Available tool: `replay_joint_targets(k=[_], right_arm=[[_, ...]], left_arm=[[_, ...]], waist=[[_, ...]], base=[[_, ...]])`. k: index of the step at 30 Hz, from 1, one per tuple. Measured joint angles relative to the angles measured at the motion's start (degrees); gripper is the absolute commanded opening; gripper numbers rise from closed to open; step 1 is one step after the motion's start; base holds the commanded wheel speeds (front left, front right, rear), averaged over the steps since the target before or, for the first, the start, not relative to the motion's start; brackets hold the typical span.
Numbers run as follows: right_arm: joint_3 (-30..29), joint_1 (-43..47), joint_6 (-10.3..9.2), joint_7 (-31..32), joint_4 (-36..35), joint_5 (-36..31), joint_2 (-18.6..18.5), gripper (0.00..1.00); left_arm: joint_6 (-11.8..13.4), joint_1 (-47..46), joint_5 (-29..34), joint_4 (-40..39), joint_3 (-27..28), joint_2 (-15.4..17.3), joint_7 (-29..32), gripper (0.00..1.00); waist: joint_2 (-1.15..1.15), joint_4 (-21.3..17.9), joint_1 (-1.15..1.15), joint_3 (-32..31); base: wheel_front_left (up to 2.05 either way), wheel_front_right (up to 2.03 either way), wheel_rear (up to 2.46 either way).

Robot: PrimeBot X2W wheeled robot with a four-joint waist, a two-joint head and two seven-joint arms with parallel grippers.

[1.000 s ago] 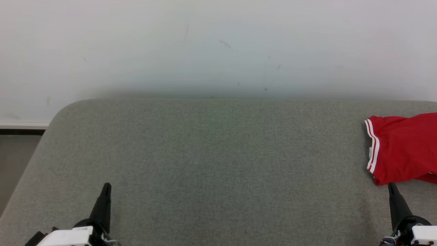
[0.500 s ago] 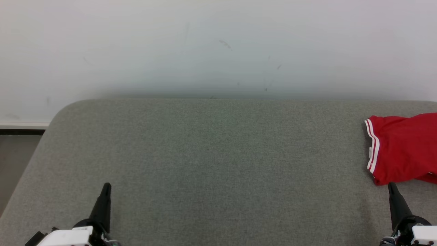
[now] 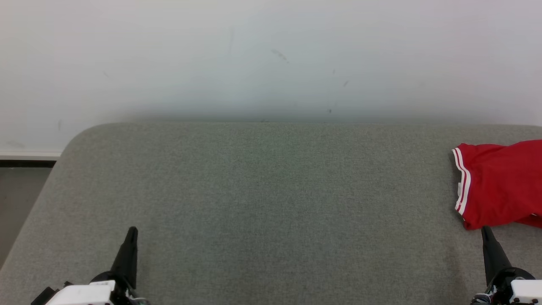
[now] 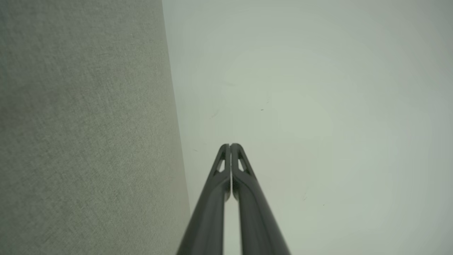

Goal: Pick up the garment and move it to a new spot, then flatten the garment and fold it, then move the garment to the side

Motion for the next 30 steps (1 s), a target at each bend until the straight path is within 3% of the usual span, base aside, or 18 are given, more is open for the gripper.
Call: replay_joint_targets(k=[30], right_arm=[[0.00, -0.01, 0.00, 0.00, 0.00, -0.01, 0.00, 0.00]], left_arm=[[0.00, -0.01, 0.00, 0.00, 0.02, 0.00, 0.01, 0.00]], waist=[[0.00, 0.00, 0.00, 0.00]], base=[[0.00, 0.00, 0.00]])
